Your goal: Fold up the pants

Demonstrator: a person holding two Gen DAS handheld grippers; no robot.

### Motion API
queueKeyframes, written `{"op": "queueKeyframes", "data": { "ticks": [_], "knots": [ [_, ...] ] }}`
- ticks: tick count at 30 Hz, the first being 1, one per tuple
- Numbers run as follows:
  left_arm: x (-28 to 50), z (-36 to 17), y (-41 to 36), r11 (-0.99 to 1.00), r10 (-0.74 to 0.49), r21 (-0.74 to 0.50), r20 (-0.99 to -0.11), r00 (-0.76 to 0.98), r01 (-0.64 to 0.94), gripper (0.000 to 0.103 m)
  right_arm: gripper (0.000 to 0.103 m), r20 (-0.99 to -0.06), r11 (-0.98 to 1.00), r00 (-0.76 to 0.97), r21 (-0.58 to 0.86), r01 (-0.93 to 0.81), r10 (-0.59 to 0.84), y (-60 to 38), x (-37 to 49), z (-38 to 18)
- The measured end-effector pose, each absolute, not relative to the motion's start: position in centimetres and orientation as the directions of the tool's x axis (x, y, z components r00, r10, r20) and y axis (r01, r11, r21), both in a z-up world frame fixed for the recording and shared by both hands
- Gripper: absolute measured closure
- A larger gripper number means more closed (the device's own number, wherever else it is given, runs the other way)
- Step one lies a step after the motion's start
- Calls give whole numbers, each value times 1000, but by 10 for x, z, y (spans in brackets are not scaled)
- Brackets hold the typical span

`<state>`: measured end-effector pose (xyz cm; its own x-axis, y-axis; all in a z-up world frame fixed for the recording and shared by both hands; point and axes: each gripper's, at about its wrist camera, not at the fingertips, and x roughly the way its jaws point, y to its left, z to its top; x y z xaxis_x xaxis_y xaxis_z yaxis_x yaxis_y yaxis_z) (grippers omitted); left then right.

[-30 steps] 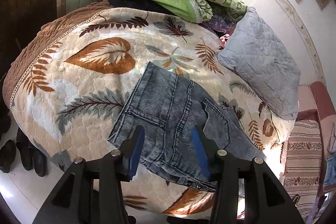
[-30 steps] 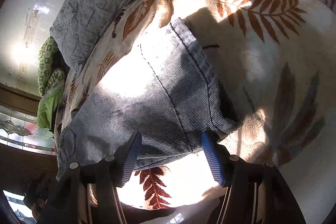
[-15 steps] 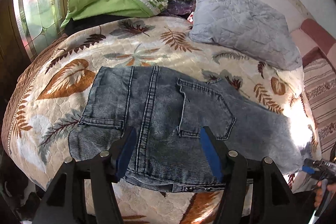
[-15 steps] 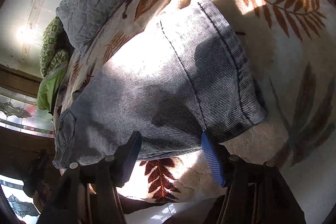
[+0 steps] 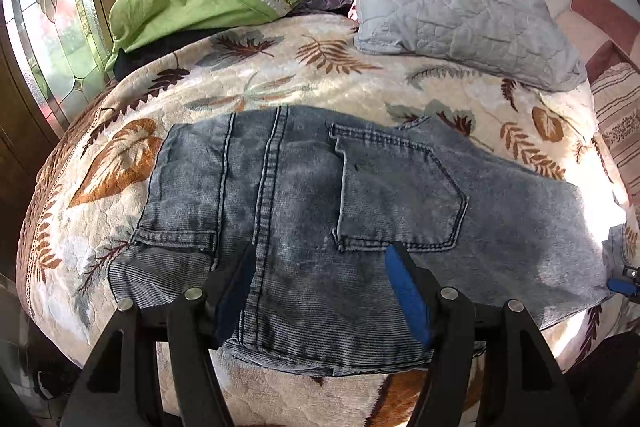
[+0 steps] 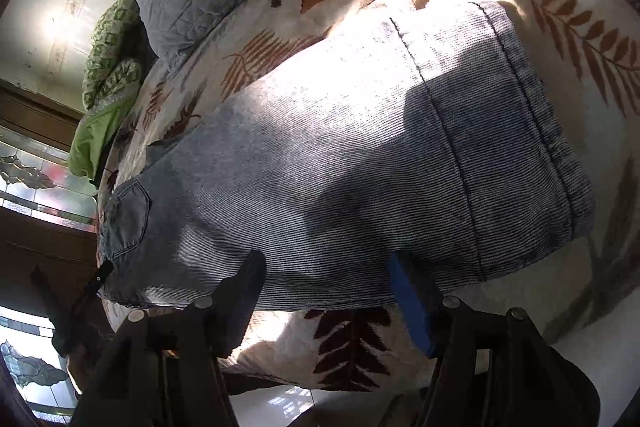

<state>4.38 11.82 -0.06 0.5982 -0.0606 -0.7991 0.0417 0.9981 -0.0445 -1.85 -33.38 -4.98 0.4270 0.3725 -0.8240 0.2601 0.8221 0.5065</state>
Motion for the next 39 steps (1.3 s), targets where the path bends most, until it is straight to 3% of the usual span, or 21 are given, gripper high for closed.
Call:
{"op": "queueKeyframes", "data": {
  "ticks": [3, 8, 16, 19, 22, 29, 32, 33, 39],
  "knots": [
    [47, -4, 117, 998, -57, -55, -804, 592, 21, 26, 36, -798, 828, 462, 521, 209, 386, -329, -18, -40],
    [54, -41, 110, 999, 26, 45, -864, 502, 26, 26, 35, -806, 800, 437, 539, 263, 399, -334, -22, -64],
    [51, -13, 124, 998, -34, -56, -823, 567, -23, 23, 35, -767, 785, 515, 564, 256, 383, -360, -14, -25],
    [59, -46, 129, 1000, -1, -15, -882, 471, -25, 18, 35, -760, 769, 560, 561, 307, 330, -389, -12, -15],
    [53, -49, 124, 1000, 27, 31, -866, 500, -1, 18, 35, -748, 731, 584, 584, 352, 316, -414, -3, -11],
    [57, -33, 132, 997, -7, -45, -853, 522, -59, 18, 34, -688, 715, 617, 644, 274, 382, -420, 42, -15],
    [55, -18, 134, 994, -24, -77, -835, 550, -73, 18, 34, -809, 712, 459, 562, 421, 368, -421, 53, -60],
    [55, -12, 133, 993, -34, -90, -823, 567, -72, 18, 34, -807, 708, 450, 568, 419, 382, -422, 50, -67],
    [68, -2, 100, 993, -105, -121, -801, 589, 13, 18, 34, -745, 723, 576, 596, 349, 336, -430, 44, -14]
  ]
}}
